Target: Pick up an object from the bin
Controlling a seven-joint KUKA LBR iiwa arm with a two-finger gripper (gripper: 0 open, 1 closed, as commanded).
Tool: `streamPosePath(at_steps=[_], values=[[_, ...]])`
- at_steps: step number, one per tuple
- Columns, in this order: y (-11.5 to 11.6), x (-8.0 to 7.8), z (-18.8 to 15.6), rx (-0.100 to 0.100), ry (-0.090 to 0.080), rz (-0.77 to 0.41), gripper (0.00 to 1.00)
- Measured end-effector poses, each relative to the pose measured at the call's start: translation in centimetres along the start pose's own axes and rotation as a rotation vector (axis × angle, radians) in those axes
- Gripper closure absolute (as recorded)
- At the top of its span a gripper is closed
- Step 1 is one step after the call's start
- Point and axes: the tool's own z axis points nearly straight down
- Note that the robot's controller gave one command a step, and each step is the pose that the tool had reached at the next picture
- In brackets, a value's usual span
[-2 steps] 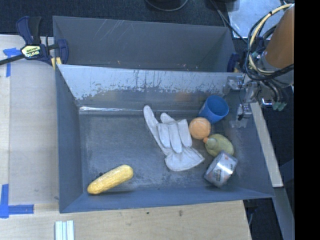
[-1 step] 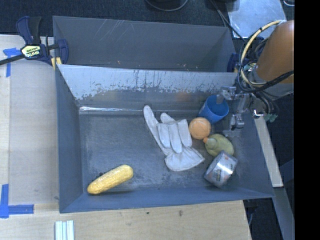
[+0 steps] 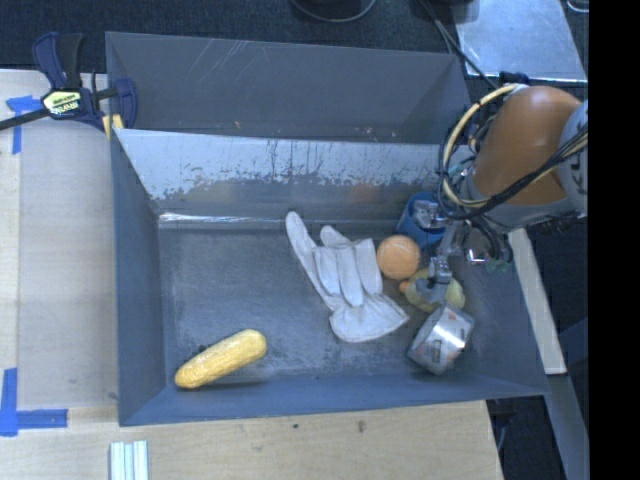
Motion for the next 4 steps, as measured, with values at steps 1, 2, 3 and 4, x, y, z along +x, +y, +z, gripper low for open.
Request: streamPosePath(at_steps=[1,2,3,4], values=[[2.4,1.2,2.8,0.001,-0.002,-0.029,0.0],[2.4,0.9,4.2,0.0,-0.003,-0.314,1.0],[2.4,0.9,4.2,0.0,-0.003,-0.315,1.0],[1.9,1.0,-15.5,0.0,-0.004,-0.345,1.0]])
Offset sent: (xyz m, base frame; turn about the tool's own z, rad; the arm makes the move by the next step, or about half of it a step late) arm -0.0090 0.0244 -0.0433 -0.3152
